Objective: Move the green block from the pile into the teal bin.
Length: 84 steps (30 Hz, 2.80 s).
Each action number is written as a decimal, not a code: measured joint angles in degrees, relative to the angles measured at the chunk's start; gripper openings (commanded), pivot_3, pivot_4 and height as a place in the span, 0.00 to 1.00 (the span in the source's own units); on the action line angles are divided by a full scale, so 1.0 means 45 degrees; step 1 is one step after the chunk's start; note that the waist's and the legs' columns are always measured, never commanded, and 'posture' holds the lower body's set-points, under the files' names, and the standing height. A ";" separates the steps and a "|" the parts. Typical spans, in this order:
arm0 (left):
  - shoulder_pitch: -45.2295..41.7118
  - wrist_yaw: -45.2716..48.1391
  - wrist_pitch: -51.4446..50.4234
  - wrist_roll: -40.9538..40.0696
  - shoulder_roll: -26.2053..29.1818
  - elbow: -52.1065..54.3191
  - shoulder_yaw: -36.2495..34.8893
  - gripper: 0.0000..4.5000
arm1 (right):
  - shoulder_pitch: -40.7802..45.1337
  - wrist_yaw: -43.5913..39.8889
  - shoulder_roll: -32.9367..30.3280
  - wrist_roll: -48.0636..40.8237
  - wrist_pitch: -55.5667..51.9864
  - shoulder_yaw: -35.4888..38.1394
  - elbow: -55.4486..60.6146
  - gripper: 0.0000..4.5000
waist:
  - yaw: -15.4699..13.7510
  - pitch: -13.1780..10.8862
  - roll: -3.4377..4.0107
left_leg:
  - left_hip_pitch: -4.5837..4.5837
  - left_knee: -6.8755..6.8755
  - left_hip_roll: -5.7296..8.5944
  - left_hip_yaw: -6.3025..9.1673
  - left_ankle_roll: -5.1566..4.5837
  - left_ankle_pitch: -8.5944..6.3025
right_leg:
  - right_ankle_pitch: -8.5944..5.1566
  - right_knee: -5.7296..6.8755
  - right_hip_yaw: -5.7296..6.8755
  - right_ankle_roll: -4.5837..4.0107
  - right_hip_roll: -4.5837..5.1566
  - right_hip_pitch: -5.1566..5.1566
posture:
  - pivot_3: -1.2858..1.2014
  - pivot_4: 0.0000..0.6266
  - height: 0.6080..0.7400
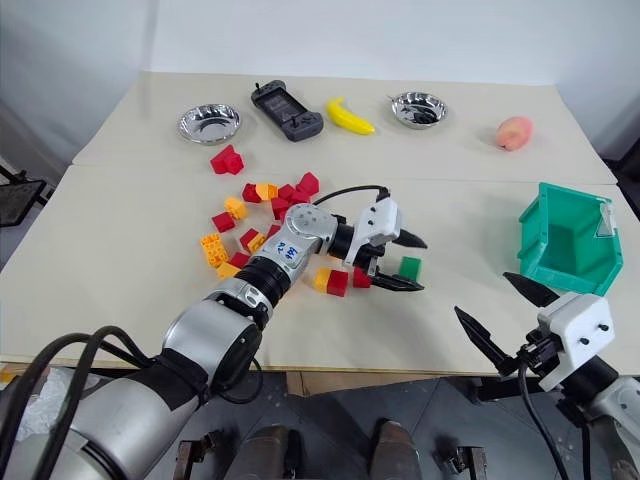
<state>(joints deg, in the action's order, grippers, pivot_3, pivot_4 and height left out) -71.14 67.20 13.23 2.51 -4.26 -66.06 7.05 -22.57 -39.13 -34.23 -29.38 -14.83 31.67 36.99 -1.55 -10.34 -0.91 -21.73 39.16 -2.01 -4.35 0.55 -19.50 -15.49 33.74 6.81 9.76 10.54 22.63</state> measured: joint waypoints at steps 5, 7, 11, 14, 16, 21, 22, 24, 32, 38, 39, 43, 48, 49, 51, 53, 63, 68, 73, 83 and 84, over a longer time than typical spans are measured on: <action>0.0808 0.2241 0.0488 -0.1123 0.1809 0.0971 -0.0647 0.99 | 0.1178 -0.0240 -0.1404 0.0192 -0.0795 -0.0320 -0.0899 1.00 | 0.0179 0.0018 0.0034 | 0.0023 -0.0010 -0.0006 -0.0008 0.0002 0.0002 | -0.0003 0.0016 -0.0012 -0.0008 -0.0004 0.0002 | 0.52 0.24 1.00; 0.1511 0.2797 0.0829 -0.1447 0.3069 0.1108 -0.1050 0.99 | 0.2000 -0.0448 -0.1919 -0.0140 -0.1479 -0.0589 -0.1356 1.00 | 0.0289 0.0019 0.0049 | 0.0029 -0.0009 -0.0007 -0.0002 0.0005 0.0003 | -0.0005 0.0029 -0.0014 -0.0012 -0.0004 0.0002 | 0.52 0.24 1.00; 0.3402 0.3827 0.0667 -0.2535 0.5340 0.2658 -0.2040 0.99 | 0.4231 -0.1250 -0.3030 -0.0233 -0.2385 -0.2392 -0.2167 1.00 | 0.0398 0.0015 0.0048 | 0.0021 0.0002 -0.0007 0.0005 0.0003 0.0001 | -0.0005 0.0029 -0.0010 -0.0011 -0.0003 -0.0001 | 0.52 0.24 1.00; 0.5070 0.3946 -0.0152 -0.3130 0.6864 0.4671 -0.2533 0.99 | 0.5861 -0.1692 -0.3455 0.0382 -0.2555 -0.3922 -0.3244 1.00 | 0.0328 0.0014 0.0051 | 0.0015 -0.0007 -0.0005 0.0028 0.0003 0.0002 | -0.0005 0.0028 0.0012 -0.0011 -0.0002 -0.0007 | 0.52 0.24 1.00; 0.6329 0.3845 -0.1108 -0.3637 0.7555 0.6257 -0.2852 0.99 | 0.7149 -0.1960 -0.3455 0.1162 -0.2178 -0.5041 -0.4350 1.00 | 0.0249 0.0014 0.0052 | 0.0006 0.0010 0.0009 0.0031 0.0001 0.0001 | -0.0003 0.0029 0.0012 -0.0008 0.0011 -0.0010 | 0.52 0.24 1.00; 0.9194 0.3173 -0.3332 -0.4538 0.8242 1.0144 -0.2991 0.99 | 0.9831 -0.2803 -0.3109 0.2861 -0.1132 -0.7310 -0.7428 1.00 | 0.0150 0.0014 0.0051 | 0.0005 0.0024 0.0004 0.0034 0.0001 0.0000 | -0.0002 0.0030 0.0015 -0.0005 0.0009 -0.0014 | 0.52 0.24 1.00; 0.9567 0.2951 -0.3662 -0.4635 0.8252 1.0798 -0.2975 0.99 | 1.0428 -0.2836 -0.2871 0.3297 -0.0827 -0.7665 -0.8264 1.00 | 0.0170 0.0013 0.0053 | 0.0005 0.0026 0.0005 0.0033 0.0004 0.0002 | -0.0002 0.0033 0.0014 -0.0005 0.0010 -0.0014 | 0.52 0.24 1.00; 0.9974 0.2499 -0.4069 -0.4771 0.8296 1.1722 -0.2969 0.99 | 1.1376 -0.3086 -0.2454 0.3724 -0.0449 -0.8123 -0.9564 1.00 | 0.0169 0.0013 0.0054 | 0.0006 0.0026 0.0002 0.0035 0.0008 0.0005 | -0.0002 0.0036 0.0017 -0.0006 0.0008 -0.0014 | 0.52 0.24 1.00; 1.0173 0.1831 -0.4658 -0.5105 0.8624 1.2656 -0.2885 1.00 | 1.2914 -0.4639 -0.1435 0.3775 0.0171 -0.8476 -1.2014 0.92 | 0.0379 0.0014 0.0054 | 0.0012 0.0018 0.0001 0.0036 0.0011 0.0006 | -0.0002 0.0035 0.0022 -0.0006 0.0006 -0.0021 | 0.52 0.24 1.00; 1.0405 0.1592 -0.4865 -0.5289 0.8729 1.3024 -0.2862 1.00 | 1.2807 -0.5674 -0.1422 0.3753 -0.0119 -0.8687 -1.1968 0.53 | 0.0402 0.0014 0.0054 | 0.0013 0.0019 0.0001 0.0034 0.0011 0.0006 | -0.0002 0.0036 0.0020 -0.0006 0.0007 -0.0022 | 0.52 0.24 1.00; 1.0452 0.1505 -0.4881 -0.5380 0.8746 1.3066 -0.2865 1.00 | 1.2812 -0.5675 -0.1439 0.3775 -0.0153 -0.8562 -1.1872 0.47 | 0.0395 0.0014 0.0055 | 0.0017 0.0019 0.0001 0.0034 0.0011 0.0006 | -0.0002 0.0036 0.0019 -0.0006 0.0007 -0.0025 | 0.52 0.24 1.00; 1.0508 0.1220 -0.4929 -0.5520 0.8714 1.3199 -0.2840 1.00 | 1.2648 -0.5609 -0.1455 0.3807 0.0080 -0.8445 -1.1814 0.43 | 0.0381 0.0014 0.0055 | 0.0019 0.0018 0.0001 0.0034 0.0011 0.0005 | -0.0002 0.0035 0.0019 -0.0006 0.0008 -0.0027 | 0.52 0.24 1.00; 1.0377 0.0658 -0.5357 -0.6168 0.7974 1.3835 -0.2817 1.00 | 1.1154 -0.5225 -0.1501 0.3203 0.0374 -0.7168 -1.0936 0.43 | 0.0223 0.0014 0.0055 | 0.0017 0.0019 0.0002 0.0036 0.0011 0.0005 | -0.0002 0.0029 0.0021 -0.0006 0.0007 -0.0031 | 0.52 0.24 1.00; 1.0293 0.0484 -0.5480 -0.6292 0.7776 1.3946 -0.2804 1.00 | 1.0738 -0.5203 -0.1607 0.2960 0.0214 -0.6806 -1.0557 0.43 | 0.0229 0.0013 0.0055 | 0.0015 0.0018 0.0003 0.0035 0.0011 0.0005 | -0.0002 0.0030 0.0021 -0.0006 0.0008 -0.0029 | 0.52 0.24 1.00; 1.0062 0.0098 -0.5626 -0.6625 0.7378 1.4108 -0.2829 1.00 | 0.9997 -0.5027 -0.1782 0.2391 -0.0092 -0.5857 -0.9727 0.43 | 0.0176 0.0013 0.0056 | 0.0016 0.0018 0.0001 0.0035 0.0011 0.0005 | -0.0002 0.0031 0.0020 -0.0006 0.0007 -0.0030 | 0.52 0.24 1.00; 0.9778 -0.0425 -0.5838 -0.6823 0.6644 1.4315 -0.2769 1.00 | 0.9018 -0.4183 -0.1844 0.1372 -0.0858 -0.3939 -0.8476 0.43 | 0.0122 0.0014 0.0073 | 0.0018 0.0019 0.0004 0.0032 0.0011 0.0005 | -0.0001 0.0032 0.0015 -0.0005 0.0010 -0.0032 | 0.52 0.24 1.00; 0.9166 -0.1656 -0.6042 -0.6445 0.5405 1.4350 -0.1317 1.00 | 0.8759 0.0636 -0.3424 0.1943 -0.1964 0.0530 -0.9769 0.43 | 0.0065 0.0016 0.0075 | 0.0029 0.0011 0.0003 0.0012 0.0011 0.0006 | -0.0001 0.0025 0.0004 -0.0005 0.0007 -0.0031 | 0.52 0.24 1.00; 0.9143 -0.1634 -0.6094 -0.6453 0.5595 1.4166 -0.1300 1.00 | 0.9664 0.1012 -0.3418 0.2607 -0.1376 -0.0389 -1.2011 0.59 | 0.0358 0.0027 0.0103 | 0.0044 0.0002 0.0002 -0.0008 0.0012 0.0007 | -0.0002 0.0029 -0.0014 -0.0005 0.0006 -0.0027 | 0.52 0.24 1.00; 0.9234 -0.1809 -0.6402 -0.6491 0.6351 1.4208 -0.1634 1.00 | 1.0320 0.0992 -0.3329 0.2868 -0.0203 -0.0977 -1.3460 0.94 | 0.0390 0.0025 0.0109 | 0.0044 -0.0004 0.0002 -0.0007 0.0011 0.0007 | -0.0002 0.0024 -0.0015 -0.0004 0.0008 -0.0027 | 0.52 0.24 1.00; 1.1367 -0.2330 -0.4583 -0.5644 0.8210 1.3522 -0.3159 1.00 | 0.8101 -0.1972 -0.1814 0.0500 0.1559 -0.1550 -0.9177 0.99 | 0.0369 0.0022 0.0115 | 0.0047 -0.0017 -0.0002 -0.0002 0.0013 0.0006 | -0.0002 0.0018 -0.0013 -0.0005 0.0006 -0.0027 | 0.52 0.24 1.00; 1.1862 -0.2293 -0.4368 -0.5566 0.8526 1.3438 -0.3445 1.00 | 0.7203 -0.2568 -0.1841 0.0347 0.1348 -0.2179 -0.7940 0.99 | 0.0368 0.0022 0.0113 | 0.0049 -0.0026 -0.0011 0.0005 0.0016 0.0004 | -0.0003 0.0018 -0.0007 -0.0007 0.0000 -0.0027 | 0.52 0.24 1.00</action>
<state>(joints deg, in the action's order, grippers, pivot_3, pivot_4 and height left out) -17.76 56.88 -6.43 -22.54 34.11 -5.59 -8.45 9.84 -50.68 -42.51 -27.82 -8.77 21.86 1.27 0.11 -10.24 -0.40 -21.51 39.04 -2.06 -4.33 0.62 -19.48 -15.51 33.82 6.78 9.73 10.54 22.50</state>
